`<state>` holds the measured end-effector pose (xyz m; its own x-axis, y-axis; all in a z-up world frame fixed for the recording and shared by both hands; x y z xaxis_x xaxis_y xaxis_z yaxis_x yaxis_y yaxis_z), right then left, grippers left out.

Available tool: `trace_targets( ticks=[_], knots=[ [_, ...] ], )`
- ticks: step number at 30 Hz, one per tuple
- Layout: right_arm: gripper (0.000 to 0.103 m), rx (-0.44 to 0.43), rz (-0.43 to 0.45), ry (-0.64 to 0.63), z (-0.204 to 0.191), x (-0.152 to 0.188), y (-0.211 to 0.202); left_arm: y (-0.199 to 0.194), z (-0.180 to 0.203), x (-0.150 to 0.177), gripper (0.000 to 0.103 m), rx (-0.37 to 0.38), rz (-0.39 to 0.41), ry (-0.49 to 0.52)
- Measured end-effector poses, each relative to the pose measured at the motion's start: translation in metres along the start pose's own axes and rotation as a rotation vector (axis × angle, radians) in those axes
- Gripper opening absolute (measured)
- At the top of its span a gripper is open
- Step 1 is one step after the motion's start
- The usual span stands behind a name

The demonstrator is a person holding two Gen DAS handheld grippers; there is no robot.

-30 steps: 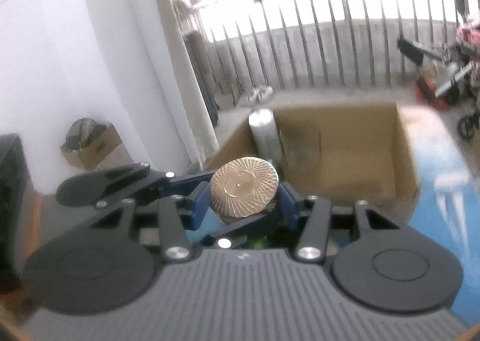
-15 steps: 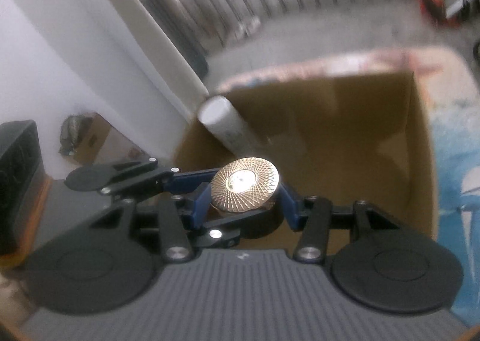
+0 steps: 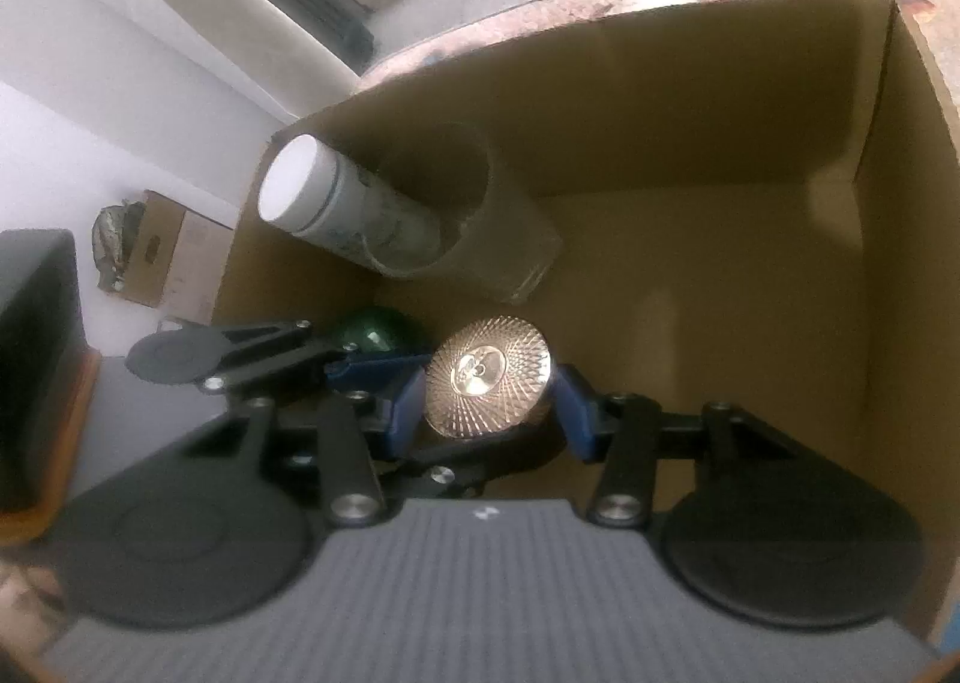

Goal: Organize rigid objects
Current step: 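Carry the gold-lidded jar into the box and open the right tool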

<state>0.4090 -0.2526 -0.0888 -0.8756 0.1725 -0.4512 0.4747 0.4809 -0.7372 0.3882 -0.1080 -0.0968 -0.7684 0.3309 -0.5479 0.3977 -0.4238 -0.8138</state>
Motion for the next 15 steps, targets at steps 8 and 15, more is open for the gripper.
trace_targets(
  ticks=[8, 15],
  knots=[
    [0.046, -0.003, -0.028, 0.025, 0.009, 0.002, 0.010, 0.006, -0.003, 0.000, 0.075, -0.003, -0.036, -0.022],
    [0.053, -0.006, 0.023, 0.002, -0.005, -0.003, -0.016, -0.020, -0.004, -0.001, 0.091, -0.003, -0.031, -0.098]
  ],
)
Point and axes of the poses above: each gripper's, at about its wrist camera, not at the fingertips, and y roughly the way its jaws point, z to its right, x to its underside, the point moved 6 cm from there along y, roughly the way its jaws point, and after that the axes turned 12 degrees about z, right-handed, at the moved point
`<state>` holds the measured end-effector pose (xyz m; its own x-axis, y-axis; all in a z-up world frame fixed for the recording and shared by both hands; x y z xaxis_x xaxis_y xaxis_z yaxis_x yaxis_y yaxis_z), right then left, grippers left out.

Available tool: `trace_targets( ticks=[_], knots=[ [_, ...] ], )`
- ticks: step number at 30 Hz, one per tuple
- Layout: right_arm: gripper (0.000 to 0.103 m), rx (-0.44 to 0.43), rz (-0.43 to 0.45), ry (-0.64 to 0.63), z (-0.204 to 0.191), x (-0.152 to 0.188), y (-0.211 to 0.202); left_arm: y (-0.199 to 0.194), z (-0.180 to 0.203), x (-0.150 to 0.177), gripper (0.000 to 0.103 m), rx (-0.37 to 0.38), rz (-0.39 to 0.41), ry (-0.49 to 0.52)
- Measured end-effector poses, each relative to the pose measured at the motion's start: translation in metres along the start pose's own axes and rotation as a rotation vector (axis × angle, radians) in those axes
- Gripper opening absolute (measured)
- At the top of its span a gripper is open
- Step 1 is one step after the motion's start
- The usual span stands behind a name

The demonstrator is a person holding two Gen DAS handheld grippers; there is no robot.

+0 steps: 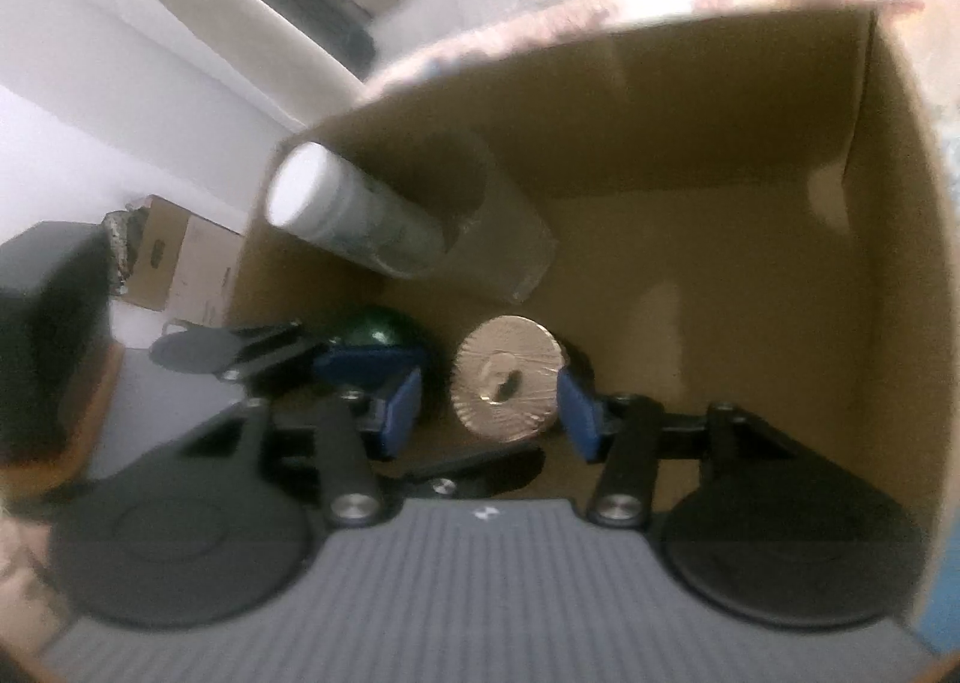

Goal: Organize rigid objects
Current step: 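Carry the gold-lidded jar into the box and open the right tool, then withdraw the right tool and move it toward the white plug charger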

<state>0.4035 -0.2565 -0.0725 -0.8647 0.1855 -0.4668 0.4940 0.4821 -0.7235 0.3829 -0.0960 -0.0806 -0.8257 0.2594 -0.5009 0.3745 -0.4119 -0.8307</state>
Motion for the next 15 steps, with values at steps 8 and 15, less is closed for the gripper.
trace_targets(
  ticks=[8, 15],
  knots=[
    [0.059, -0.030, 0.176, -0.077, -0.040, 0.006, -0.093, -0.082, 0.010, 0.005, 0.092, 0.020, 0.157, 0.013],
    [0.064, -0.114, 0.416, -0.136, -0.066, 0.045, -0.219, -0.183, 0.040, 0.031, 0.097, 0.091, 0.408, 0.079]
  ],
)
Point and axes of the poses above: each gripper's, at about its wrist camera, not at the fingertips, and y roughly the way its jaws point, z to its right, x to its underside, the point moved 6 cm from there along y, roughly the way its jaws point, and after that the axes turned 12 degrees about z, right-handed, at the moved point
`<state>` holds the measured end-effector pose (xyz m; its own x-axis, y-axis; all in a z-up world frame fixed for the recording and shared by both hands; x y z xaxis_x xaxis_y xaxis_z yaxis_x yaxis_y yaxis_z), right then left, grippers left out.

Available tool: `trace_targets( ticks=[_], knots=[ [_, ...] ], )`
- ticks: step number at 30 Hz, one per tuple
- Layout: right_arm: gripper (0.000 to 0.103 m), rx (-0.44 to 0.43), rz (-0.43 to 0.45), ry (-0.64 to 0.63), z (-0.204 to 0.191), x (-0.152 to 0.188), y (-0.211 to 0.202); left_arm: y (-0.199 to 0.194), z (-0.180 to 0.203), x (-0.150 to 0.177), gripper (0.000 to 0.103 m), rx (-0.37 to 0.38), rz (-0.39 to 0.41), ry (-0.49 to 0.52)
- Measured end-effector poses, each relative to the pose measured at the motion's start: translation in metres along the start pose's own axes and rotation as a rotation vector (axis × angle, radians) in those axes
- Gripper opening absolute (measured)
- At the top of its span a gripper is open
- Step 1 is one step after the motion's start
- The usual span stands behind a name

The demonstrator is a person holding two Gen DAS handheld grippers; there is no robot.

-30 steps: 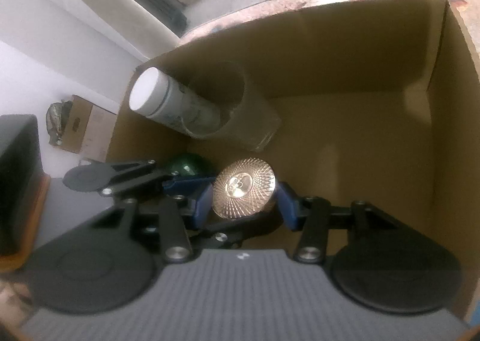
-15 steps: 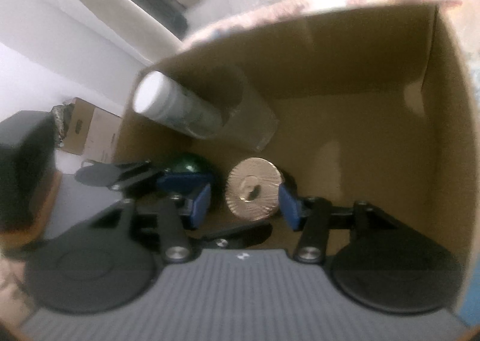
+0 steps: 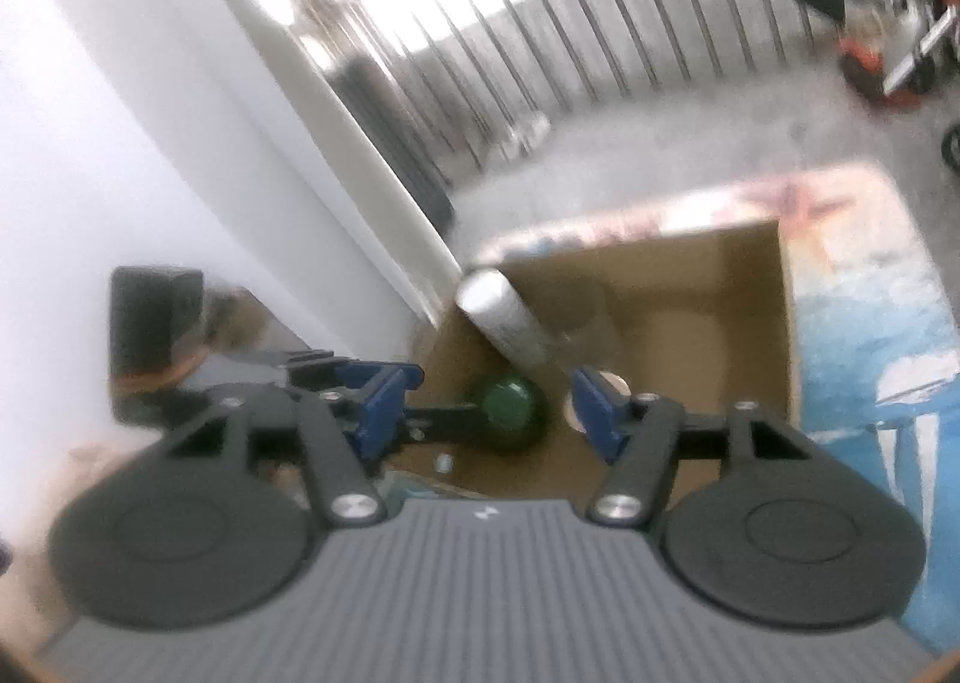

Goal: Organize rigid objects
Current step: 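Withdraw the right tool and move it toward the white plug charger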

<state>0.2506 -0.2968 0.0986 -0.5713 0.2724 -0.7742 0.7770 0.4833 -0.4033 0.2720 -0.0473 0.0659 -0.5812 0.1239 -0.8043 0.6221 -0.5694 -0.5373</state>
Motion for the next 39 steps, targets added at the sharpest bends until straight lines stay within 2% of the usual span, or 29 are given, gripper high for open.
trace_targets(
  ticks=[4, 7, 10, 12, 15, 19, 22, 23, 28, 30, 39],
  knots=[
    [0.067, -0.004, 0.117, -0.059, -0.018, 0.014, -0.067, -0.055, 0.028, 0.012, 0.099, 0.018, 0.152, 0.121],
    [0.072, 0.036, 0.202, -0.123, -0.025, 0.033, -0.106, -0.079, 0.046, 0.040, 0.100, 0.013, 0.240, 0.185],
    [0.078, 0.073, 0.267, -0.165, -0.027, 0.063, -0.129, -0.085, 0.062, 0.075, 0.100, 0.009, 0.289, 0.209],
    [0.078, 0.108, 0.284, -0.171, -0.022, 0.086, -0.130, -0.077, 0.073, 0.101, 0.100, 0.008, 0.304, 0.200],
    [0.078, 0.148, 0.277, -0.146, -0.011, 0.118, -0.118, -0.056, 0.088, 0.135, 0.100, 0.009, 0.298, 0.233],
    [0.078, 0.174, 0.215, -0.094, 0.006, 0.147, -0.081, -0.020, 0.110, 0.168, 0.098, -0.031, 0.273, 0.364],
    [0.078, 0.176, 0.174, -0.095, 0.012, 0.157, -0.058, 0.000, 0.121, 0.180, 0.095, -0.046, 0.270, 0.447],
    [0.078, 0.174, 0.162, -0.096, 0.012, 0.162, -0.051, 0.007, 0.122, 0.183, 0.095, -0.040, 0.266, 0.456],
    [0.076, 0.155, 0.074, -0.087, 0.022, 0.175, -0.009, 0.037, 0.114, 0.188, 0.075, -0.041, 0.232, 0.448],
    [0.075, 0.159, 0.040, -0.110, 0.023, 0.179, 0.005, 0.047, 0.108, 0.186, 0.071, -0.054, 0.223, 0.441],
    [0.055, 0.166, -0.080, -0.158, 0.044, 0.185, 0.053, 0.072, 0.100, 0.190, 0.065, -0.046, 0.194, 0.458]
  ],
)
Point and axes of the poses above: each gripper's, at about its wrist camera, not at the fingertips, and y roughly the way its jaws point, z to its right, x to its underside, the point moved 6 cm from there along y, roughly the way its jaws point, and after that the axes turned 12 degrees about z, right-handed, at the moved point
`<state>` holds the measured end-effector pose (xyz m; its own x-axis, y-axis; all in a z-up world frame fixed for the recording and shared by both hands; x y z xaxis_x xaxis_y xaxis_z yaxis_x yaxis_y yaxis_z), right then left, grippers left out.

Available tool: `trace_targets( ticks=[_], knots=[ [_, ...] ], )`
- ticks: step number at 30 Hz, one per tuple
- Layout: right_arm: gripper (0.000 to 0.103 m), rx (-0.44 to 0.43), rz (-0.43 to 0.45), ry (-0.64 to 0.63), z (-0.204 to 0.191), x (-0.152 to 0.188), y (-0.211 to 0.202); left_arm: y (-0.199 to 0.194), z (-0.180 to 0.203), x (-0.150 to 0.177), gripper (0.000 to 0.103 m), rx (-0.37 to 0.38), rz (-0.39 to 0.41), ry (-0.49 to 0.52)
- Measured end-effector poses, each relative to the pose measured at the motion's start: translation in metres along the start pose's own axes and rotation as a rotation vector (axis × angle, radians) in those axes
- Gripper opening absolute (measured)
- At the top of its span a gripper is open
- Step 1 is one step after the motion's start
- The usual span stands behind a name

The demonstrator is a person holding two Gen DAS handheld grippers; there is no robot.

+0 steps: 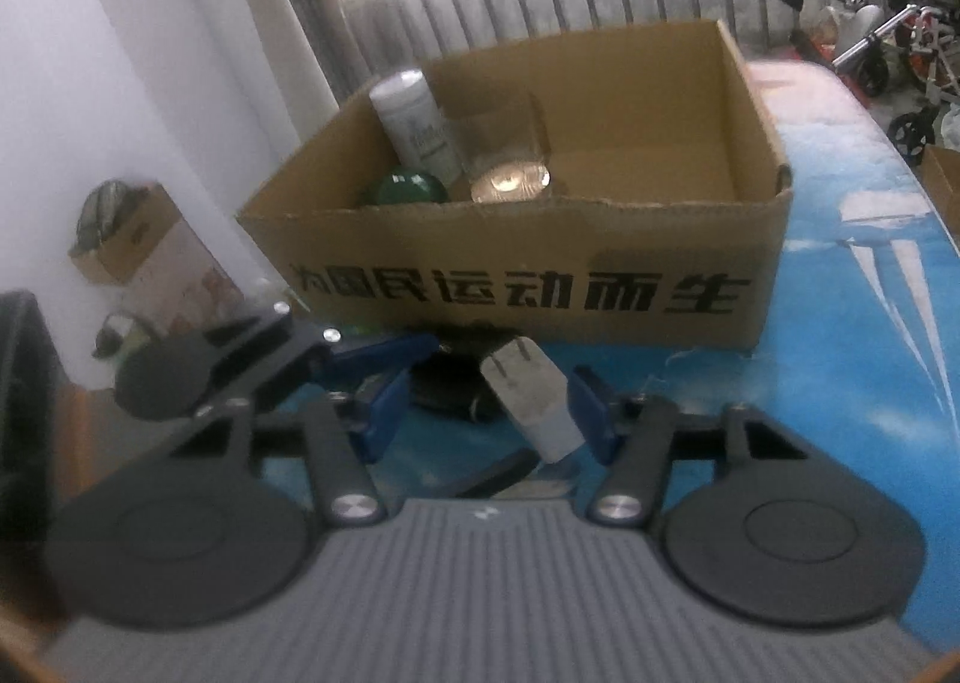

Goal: Organize rigid objects
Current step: 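Withdraw the right tool and move it toward the white plug charger, then grasp the white plug charger with the right tool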

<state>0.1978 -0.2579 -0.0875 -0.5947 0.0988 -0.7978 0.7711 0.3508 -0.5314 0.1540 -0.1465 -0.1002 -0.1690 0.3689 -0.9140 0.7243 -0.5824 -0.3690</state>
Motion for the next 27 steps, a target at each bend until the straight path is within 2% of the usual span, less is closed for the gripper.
trace_targets(
  ticks=[6, 10, 15, 18, 27],
  knots=[
    [0.051, 0.002, -0.039, -0.029, 0.006, 0.003, 0.017, 0.008, 0.003, 0.008, 0.049, 0.011, -0.035, 0.005],
    [0.048, 0.003, -0.055, -0.051, 0.007, 0.004, 0.023, 0.014, 0.003, 0.013, 0.046, 0.015, -0.049, 0.006],
    [0.043, 0.008, -0.069, -0.069, 0.009, 0.006, 0.029, 0.016, 0.002, 0.012, 0.045, 0.015, -0.048, -0.006],
    [0.036, 0.021, -0.070, -0.084, 0.012, 0.006, 0.031, 0.016, 0.002, 0.012, 0.045, 0.012, -0.042, -0.009],
    [0.035, 0.018, -0.064, -0.084, 0.012, 0.006, 0.028, 0.009, 0.000, 0.010, 0.044, 0.016, -0.040, -0.009]
  ],
)
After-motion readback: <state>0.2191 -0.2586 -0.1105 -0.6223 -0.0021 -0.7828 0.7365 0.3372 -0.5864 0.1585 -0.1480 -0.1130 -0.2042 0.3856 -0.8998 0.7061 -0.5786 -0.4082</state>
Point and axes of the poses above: each gripper's, at about its wrist camera, not at the fingertips, and y roughly the way its jaws point, z to its right, x to its underside, the point moved 6 cm from there along y, roughly the way its jaws point, and after that the axes turned 12 degrees about z, right-handed, at the moved point
